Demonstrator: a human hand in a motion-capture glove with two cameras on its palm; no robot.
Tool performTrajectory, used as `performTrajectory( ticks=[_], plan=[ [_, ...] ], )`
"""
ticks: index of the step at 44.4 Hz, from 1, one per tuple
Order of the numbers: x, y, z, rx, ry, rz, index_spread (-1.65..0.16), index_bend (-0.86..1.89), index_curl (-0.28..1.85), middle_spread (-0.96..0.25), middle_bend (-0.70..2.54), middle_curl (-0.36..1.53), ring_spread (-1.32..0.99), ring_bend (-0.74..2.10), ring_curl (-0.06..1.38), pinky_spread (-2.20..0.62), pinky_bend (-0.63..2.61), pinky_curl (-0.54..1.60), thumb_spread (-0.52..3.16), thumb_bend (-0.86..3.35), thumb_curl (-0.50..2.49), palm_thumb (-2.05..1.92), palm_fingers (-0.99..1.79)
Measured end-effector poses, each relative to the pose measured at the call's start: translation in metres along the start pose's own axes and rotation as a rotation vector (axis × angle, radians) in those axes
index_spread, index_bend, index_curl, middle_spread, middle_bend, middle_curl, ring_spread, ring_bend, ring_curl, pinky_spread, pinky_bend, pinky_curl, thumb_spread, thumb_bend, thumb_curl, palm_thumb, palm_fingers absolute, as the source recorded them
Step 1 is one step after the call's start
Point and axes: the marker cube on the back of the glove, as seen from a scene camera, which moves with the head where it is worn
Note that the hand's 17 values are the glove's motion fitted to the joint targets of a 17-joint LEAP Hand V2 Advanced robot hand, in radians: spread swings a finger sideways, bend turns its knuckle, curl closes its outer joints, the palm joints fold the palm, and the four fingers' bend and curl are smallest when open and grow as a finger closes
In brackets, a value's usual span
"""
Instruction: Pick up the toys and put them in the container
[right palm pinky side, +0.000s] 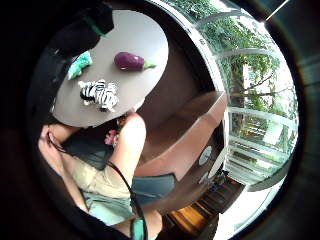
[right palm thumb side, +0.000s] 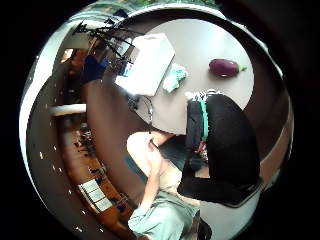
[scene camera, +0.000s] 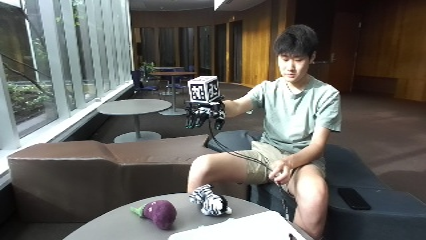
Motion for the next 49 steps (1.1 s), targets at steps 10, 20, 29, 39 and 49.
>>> performTrajectory(
  ticks=[10, 20, 29, 39, 49],
  plan=[
    [0.007, -0.002, 0.008, -0.02, 0.025, -0.007, -0.17, 0.11, 0.05, -0.03, 0.18, 0.09, -0.08, 0.5, 0.14, -0.07, 0.75, 0.24, 1.11, 0.11, 0.06, 0.08, 0.1],
    [-0.003, -0.018, 0.02, -0.038, 0.073, -0.045, -0.19, 0.14, 0.11, -0.04, 0.21, 0.17, -0.1, 0.57, 0.18, -0.08, 0.8, 0.28, 1.44, 0.12, 0.11, 0.04, 0.06],
    [-0.005, -0.041, 0.062, -0.124, 0.109, -0.051, -0.2, 0.09, 0.14, -0.04, 0.23, 0.22, -0.11, 0.63, 0.21, -0.08, 0.86, 0.31, 1.54, 0.11, 0.16, 0.01, -0.01],
    [-0.002, -0.069, 0.105, -0.212, 0.115, -0.058, -0.2, 0.01, 0.1, -0.01, 0.18, 0.26, -0.08, 0.62, 0.23, -0.06, 0.94, 0.34, 1.5, 0.07, 0.2, -0.01, -0.25],
    [0.004, -0.081, 0.153, -0.299, 0.165, -0.091, -0.19, 0.01, 0.09, 0.0, 0.15, 0.27, -0.05, 0.5, 0.22, -0.04, 0.9, 0.34, 1.4, 0.02, 0.23, -0.01, -0.36]
  ],
)
